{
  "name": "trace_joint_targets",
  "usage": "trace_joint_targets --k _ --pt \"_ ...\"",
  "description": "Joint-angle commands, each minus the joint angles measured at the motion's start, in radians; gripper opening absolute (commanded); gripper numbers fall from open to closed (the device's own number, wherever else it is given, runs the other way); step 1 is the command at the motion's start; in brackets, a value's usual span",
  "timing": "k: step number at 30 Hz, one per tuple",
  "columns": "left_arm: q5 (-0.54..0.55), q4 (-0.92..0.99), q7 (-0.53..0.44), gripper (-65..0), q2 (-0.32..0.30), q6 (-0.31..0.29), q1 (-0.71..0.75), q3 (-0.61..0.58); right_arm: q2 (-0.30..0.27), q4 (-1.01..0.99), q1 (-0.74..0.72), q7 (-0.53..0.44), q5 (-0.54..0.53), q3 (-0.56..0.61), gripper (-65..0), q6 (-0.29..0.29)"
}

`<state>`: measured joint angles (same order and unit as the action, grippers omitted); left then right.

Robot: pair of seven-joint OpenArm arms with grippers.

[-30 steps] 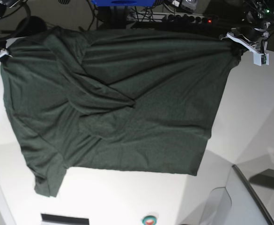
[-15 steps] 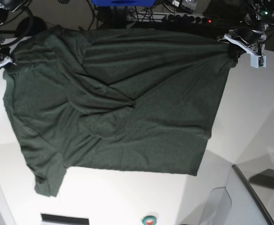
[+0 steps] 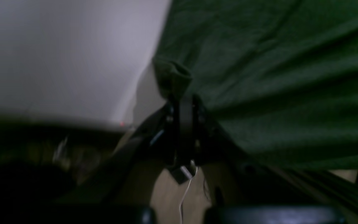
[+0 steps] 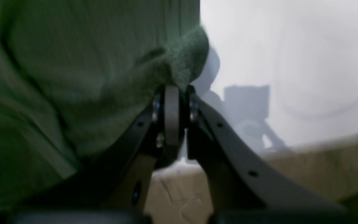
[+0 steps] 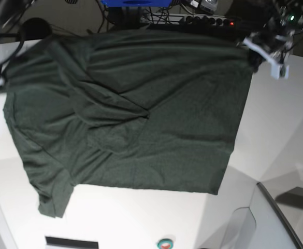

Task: Layout the t-shirt on the table in an organized manner, then fold the t-shirt properly
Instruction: 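Lift the green shirt with both grippers and swing it up off the table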

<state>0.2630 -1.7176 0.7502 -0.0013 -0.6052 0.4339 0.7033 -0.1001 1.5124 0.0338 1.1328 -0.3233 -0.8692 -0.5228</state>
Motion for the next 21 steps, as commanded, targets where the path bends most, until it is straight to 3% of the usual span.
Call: trace_joint_targets --k 1,5,8,10,15,21 --pt "-0.014 -0.019 -0.019 -65.0 -0.007 0.018 -0.028 -0.029 -0.036 -0.023 -0.042 -0.021 -0.009 0.021 -64.8 0.026" --pt "-0.127 -0.011 -0.008 -65.0 -0.007 0.034 -0.157 -0.141 -0.128 -0.224 -0.214 -0.064 -0.006 0.107 -64.8 0.066" --pt "-0.212 0.028 0.102 -65.0 -0.006 0.035 -0.323 -0.224 -0.214 -0.457 -0.384 -0.153 -0.006 0.216 -64.8 0.158" --pt "-0.255 0.086 0.151 -65.0 -0.004 0.035 -0.439 -0.270 -0.260 -0.599 -0.484 -0.241 -0.006 0.288 -64.8 0.188" --pt "-0.359 0.314 0.151 -65.0 0.002 0.037 -0.762 -0.342 -0.338 -0.924 -0.777 -0.462 -0.007 0.477 -64.8 0.192" --pt "-0.371 0.422 0.150 -65.0 0.025 0.037 -1.062 -0.331 -0.381 -0.904 -0.978 -0.498 -0.009 0.523 -64.8 0.181"
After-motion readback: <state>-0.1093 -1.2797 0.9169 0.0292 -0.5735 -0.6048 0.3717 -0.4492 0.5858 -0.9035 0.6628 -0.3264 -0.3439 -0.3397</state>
